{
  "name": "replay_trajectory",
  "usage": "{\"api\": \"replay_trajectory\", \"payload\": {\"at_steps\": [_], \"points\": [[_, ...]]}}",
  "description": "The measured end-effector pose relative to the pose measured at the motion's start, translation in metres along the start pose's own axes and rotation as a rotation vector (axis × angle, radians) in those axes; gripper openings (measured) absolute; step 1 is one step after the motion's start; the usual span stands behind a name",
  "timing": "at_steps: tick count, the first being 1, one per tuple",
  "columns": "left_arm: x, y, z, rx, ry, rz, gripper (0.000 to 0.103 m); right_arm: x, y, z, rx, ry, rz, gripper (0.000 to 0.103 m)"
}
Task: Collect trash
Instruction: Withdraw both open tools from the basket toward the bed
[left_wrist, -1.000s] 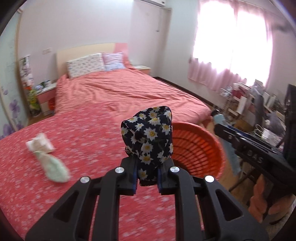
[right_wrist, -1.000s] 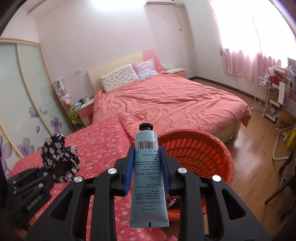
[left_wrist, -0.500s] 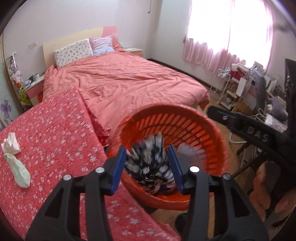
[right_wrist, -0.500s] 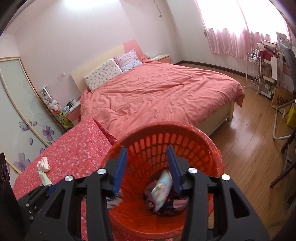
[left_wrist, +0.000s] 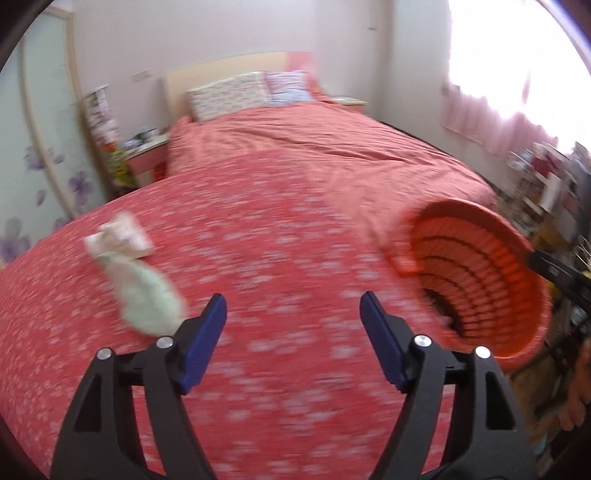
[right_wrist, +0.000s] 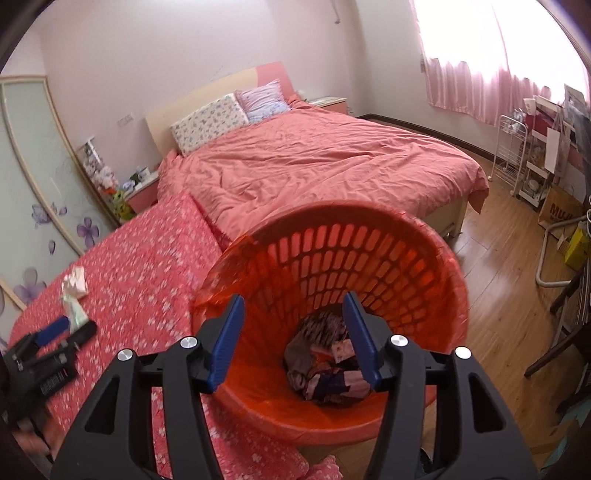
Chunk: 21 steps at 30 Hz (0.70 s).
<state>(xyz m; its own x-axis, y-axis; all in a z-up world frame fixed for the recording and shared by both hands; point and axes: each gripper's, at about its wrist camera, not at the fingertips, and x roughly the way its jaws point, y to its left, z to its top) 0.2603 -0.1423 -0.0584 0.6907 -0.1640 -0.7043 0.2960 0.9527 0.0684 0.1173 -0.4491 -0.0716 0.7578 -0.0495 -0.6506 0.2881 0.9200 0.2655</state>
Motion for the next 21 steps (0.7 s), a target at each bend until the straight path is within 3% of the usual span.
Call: {"api": "replay_trajectory", "payload": {"at_steps": [5,9,14,15,18,20,21], "points": [[0.014,0.075,-0.002,-0.146,0.020,0.147,0.081,0.002,0.027,-0.009,-0.079,0.012,-0.006,0.056],[0.034,0.115,0.004,-0.250,0.060,0.167,0.082,0.004,0.048,-0.015,-0.141,0.022,-0.001,0.057],[0.069,0.130,0.010,-0.274,0.137,0.204,0.079,0.009,0.068,-0.021,-0.180,0.043,0.025,0.057],[0.073,0.132,0.009,-0.280,0.149,0.200,0.075,0.009,0.070,-0.022,-0.185,0.047,0.030,0.057],[0.077,0.135,0.007,-0.284,0.132,0.183,0.048,0.011,0.080,-0.025,-0.202,0.058,0.044,0.057],[0.074,0.138,0.007,-0.269,0.122,0.191,0.021,0.012,0.086,-0.026,-0.211,0.066,0.051,0.057],[0.072,0.142,0.006,-0.270,0.119,0.184,0.018,0.012,0.089,-0.027,-0.215,0.070,0.057,0.057]]}}
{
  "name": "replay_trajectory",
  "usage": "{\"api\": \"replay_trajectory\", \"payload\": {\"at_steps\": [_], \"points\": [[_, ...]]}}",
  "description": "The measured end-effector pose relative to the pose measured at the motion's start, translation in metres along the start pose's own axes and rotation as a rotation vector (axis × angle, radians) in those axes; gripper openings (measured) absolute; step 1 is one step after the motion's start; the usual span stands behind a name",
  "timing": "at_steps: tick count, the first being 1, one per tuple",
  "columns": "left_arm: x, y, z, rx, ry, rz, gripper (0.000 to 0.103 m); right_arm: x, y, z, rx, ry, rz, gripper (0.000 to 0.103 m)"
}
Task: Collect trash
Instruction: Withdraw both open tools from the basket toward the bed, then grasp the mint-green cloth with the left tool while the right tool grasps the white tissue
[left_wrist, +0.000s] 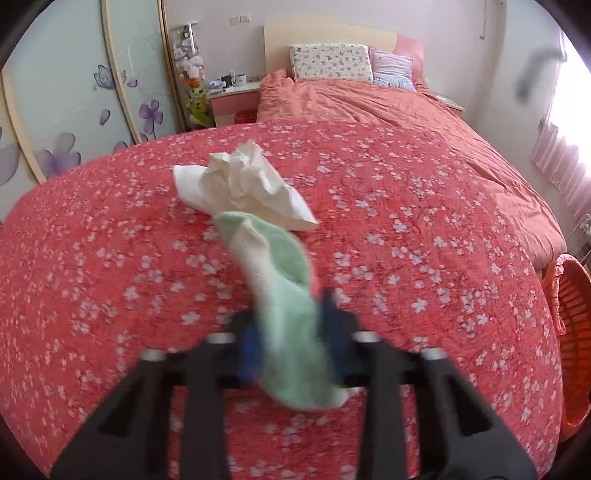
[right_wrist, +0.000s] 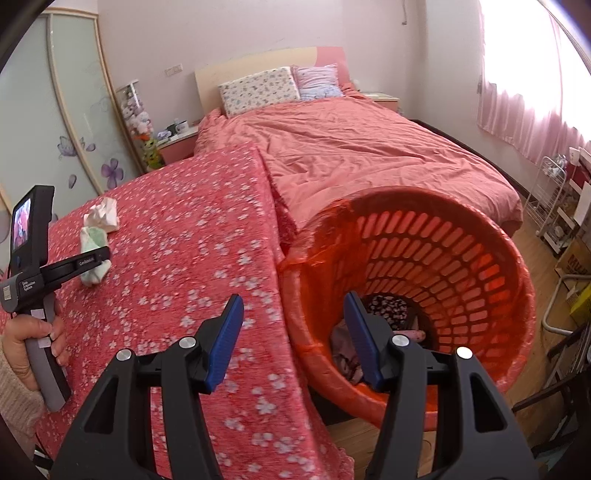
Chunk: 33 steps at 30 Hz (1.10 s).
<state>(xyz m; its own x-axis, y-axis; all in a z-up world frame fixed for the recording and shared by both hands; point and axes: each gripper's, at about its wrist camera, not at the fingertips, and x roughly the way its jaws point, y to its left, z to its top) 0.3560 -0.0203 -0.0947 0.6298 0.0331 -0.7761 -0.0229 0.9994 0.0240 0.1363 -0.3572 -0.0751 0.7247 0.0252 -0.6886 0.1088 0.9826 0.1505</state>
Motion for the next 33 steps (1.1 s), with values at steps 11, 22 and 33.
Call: {"api": "replay_trajectory", "payload": {"at_steps": [11,22,33], "points": [[-0.031,0.109,-0.028,0.009,-0.004,0.160,0.013,0.011,0.061,0.001,-0.079,0.028,0.074,0.057],[-0.029,0.151,-0.034,-0.046,0.012,0.110,0.023,0.051,0.152,0.015,-0.151,0.068,0.179,0.057],[-0.026,0.174,-0.037,-0.091,0.009,0.048,0.023,0.123,0.260,0.073,-0.223,0.059,0.233,0.074]]}}
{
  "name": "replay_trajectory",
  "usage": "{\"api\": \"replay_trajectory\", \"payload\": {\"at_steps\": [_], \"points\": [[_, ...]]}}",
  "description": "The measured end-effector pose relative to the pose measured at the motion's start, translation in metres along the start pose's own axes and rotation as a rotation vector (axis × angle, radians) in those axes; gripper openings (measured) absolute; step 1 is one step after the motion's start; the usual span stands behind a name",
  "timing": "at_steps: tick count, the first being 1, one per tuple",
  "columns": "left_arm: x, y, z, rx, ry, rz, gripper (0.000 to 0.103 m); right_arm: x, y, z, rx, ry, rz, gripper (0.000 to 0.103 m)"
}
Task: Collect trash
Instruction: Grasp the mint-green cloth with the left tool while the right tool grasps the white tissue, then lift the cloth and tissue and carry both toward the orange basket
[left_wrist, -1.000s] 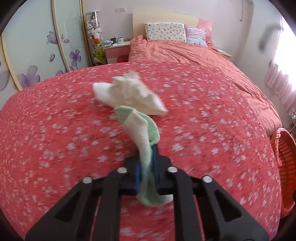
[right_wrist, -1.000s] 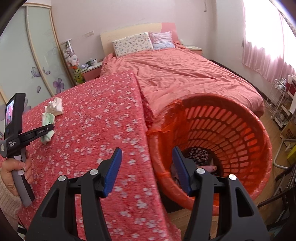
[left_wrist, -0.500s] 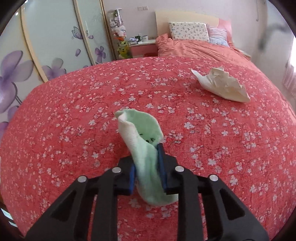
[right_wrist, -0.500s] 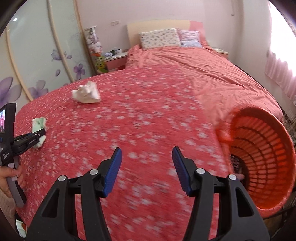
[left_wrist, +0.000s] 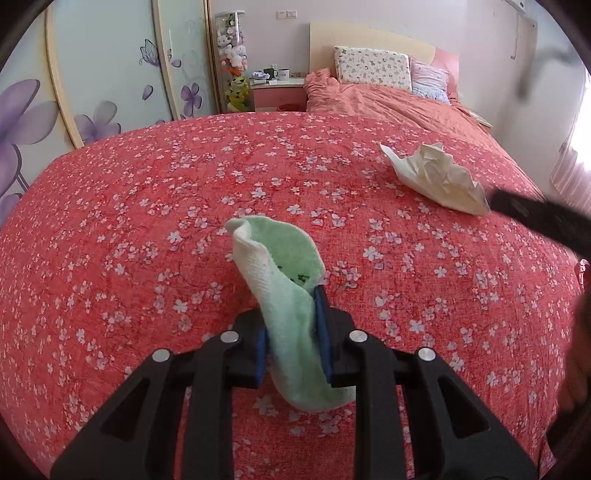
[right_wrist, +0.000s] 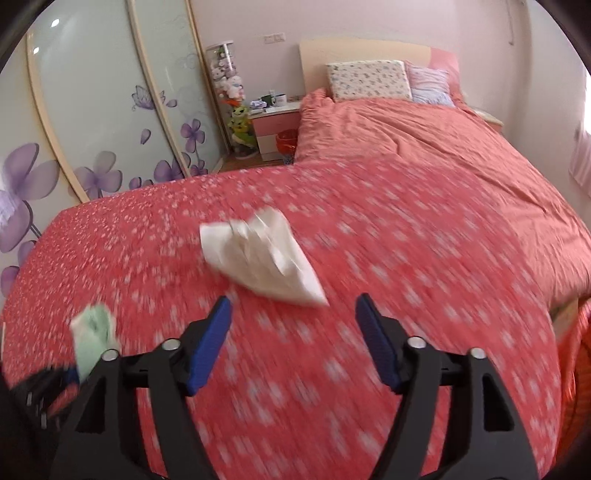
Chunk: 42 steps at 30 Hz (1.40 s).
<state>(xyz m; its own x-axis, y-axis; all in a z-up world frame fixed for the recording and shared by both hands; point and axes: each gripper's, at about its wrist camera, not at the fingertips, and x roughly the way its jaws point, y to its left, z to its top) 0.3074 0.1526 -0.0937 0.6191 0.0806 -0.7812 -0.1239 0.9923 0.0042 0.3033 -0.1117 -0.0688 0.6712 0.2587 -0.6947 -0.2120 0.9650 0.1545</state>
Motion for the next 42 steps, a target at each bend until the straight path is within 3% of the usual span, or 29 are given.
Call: {"api": "replay_trajectory", "payload": {"at_steps": [4,9,10,14,20,34,42], "points": [[0.000,0.002,-0.001,-0.005,0.000,-0.009,0.023,0.028,0.024,0.019,-0.061,0.012,-0.015,0.088],[0.002,0.001,0.000,-0.006,0.000,-0.016,0.024,0.056,0.040,0.021,-0.144,0.077,-0.096,0.088],[0.002,0.001,0.000,-0.005,0.000,-0.015,0.024,0.058,0.039,0.020,-0.151,0.084,-0.106,0.086],[0.001,0.000,-0.002,-0.004,0.000,-0.013,0.024,0.059,0.025,0.018,-0.080,0.110,-0.081,0.058],[0.001,-0.002,-0.001,0.001,0.000,-0.007,0.024,0.034,-0.001,0.008,0.005,0.096,-0.051,0.042],[0.000,-0.006,0.001,0.014,0.001,0.008,0.024,-0.065,-0.071,-0.067,0.105,0.076,-0.083,0.038],[0.000,-0.008,0.000,0.015,0.001,0.011,0.024,-0.067,-0.072,-0.093,0.071,0.087,-0.134,0.038]]}}
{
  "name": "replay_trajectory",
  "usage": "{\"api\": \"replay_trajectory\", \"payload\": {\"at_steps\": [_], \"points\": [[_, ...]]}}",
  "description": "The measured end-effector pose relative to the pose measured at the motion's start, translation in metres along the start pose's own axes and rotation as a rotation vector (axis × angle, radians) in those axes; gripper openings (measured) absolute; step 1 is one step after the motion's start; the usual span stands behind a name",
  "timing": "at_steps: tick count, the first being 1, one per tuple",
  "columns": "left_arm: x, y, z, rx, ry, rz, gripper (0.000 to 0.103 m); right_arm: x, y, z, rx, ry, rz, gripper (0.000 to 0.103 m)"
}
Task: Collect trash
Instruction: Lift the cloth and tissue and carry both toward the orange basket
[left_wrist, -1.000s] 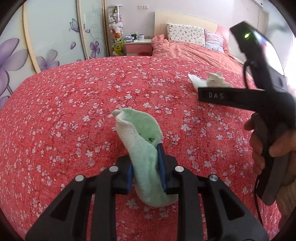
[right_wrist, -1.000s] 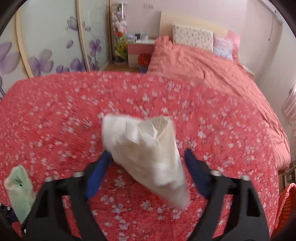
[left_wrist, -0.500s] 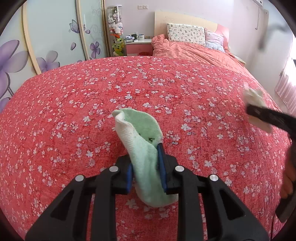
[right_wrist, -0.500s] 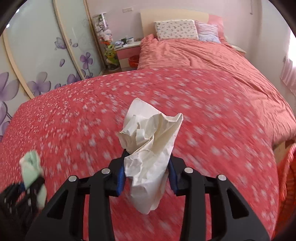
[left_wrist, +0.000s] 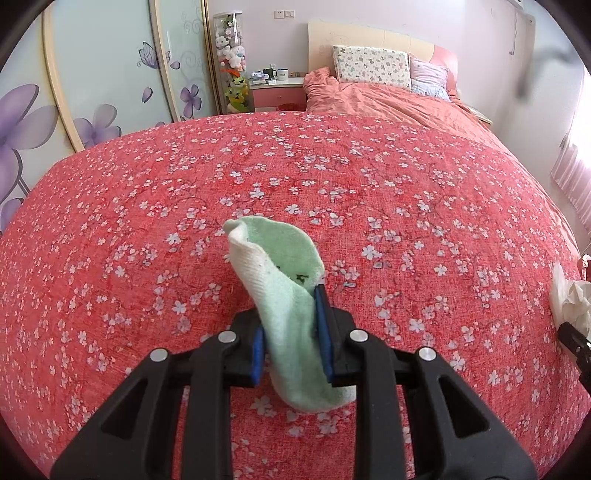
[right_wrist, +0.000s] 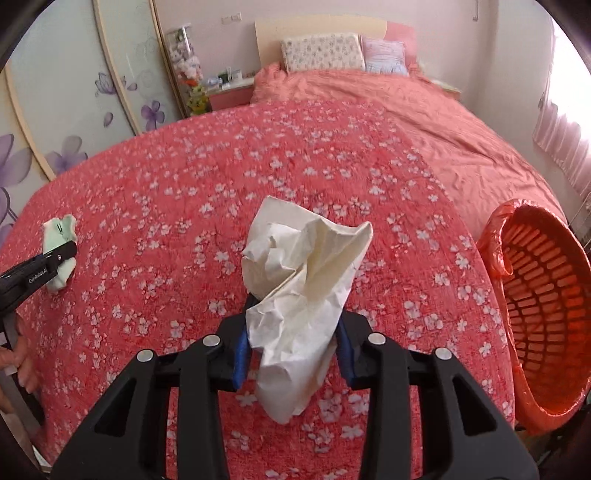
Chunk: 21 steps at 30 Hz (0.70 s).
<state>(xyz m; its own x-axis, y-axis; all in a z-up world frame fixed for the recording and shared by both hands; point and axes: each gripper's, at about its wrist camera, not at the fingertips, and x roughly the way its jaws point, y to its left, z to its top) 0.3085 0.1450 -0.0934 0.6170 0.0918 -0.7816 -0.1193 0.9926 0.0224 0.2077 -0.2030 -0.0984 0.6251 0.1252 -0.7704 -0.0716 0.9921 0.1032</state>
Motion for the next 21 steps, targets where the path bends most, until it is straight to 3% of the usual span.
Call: {"api": "replay_trajectory", "payload": {"at_steps": [13,16,21], "points": [[-0.001,0.015,-0.002,-0.030,-0.006,-0.061,0.027,-0.004,-0.012,-0.009,0.020,-0.026,0.016,0.038],[-0.002,0.017,-0.003,-0.018,-0.008,-0.080,0.013,-0.004,-0.014,-0.009,0.026,-0.028,0.023,0.035],[-0.015,0.014,-0.011,0.005,-0.010,-0.095,0.011,-0.015,-0.021,-0.014,0.031,-0.041,0.051,0.026]]}}
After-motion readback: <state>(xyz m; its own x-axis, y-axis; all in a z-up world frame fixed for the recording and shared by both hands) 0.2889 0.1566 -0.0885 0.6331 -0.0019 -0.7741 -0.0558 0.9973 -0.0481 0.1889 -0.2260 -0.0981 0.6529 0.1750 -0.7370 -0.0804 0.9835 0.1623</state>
